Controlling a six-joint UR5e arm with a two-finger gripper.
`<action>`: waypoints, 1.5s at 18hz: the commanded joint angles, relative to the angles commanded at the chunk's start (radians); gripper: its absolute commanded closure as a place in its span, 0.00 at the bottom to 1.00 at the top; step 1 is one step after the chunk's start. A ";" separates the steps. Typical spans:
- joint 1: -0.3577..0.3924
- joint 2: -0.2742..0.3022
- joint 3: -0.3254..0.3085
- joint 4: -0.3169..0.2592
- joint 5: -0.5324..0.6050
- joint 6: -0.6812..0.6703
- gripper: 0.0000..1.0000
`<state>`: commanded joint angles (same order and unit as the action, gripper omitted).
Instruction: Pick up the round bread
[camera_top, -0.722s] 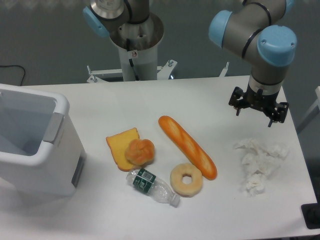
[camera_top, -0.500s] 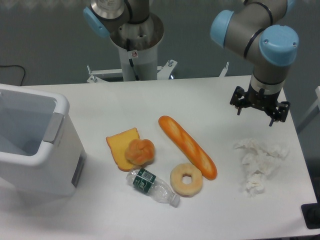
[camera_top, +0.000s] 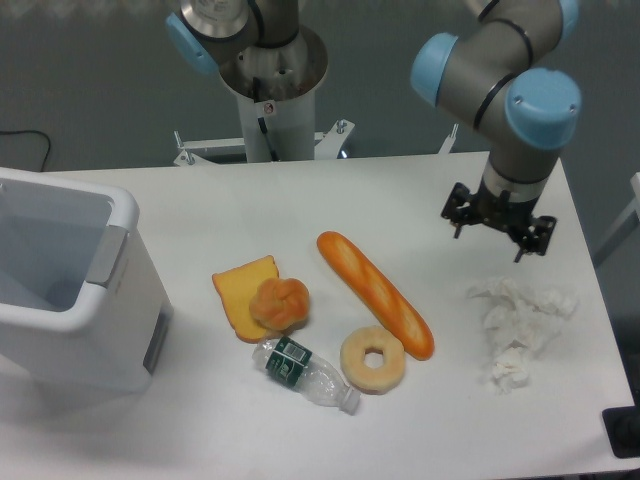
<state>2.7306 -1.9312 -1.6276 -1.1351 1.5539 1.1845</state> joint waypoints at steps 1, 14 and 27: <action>-0.017 -0.012 0.002 0.000 -0.006 -0.031 0.00; -0.228 -0.049 -0.031 0.000 -0.074 -0.325 0.00; -0.341 -0.123 -0.058 0.014 -0.114 -0.338 0.08</action>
<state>2.3899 -2.0539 -1.6858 -1.1214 1.4404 0.8467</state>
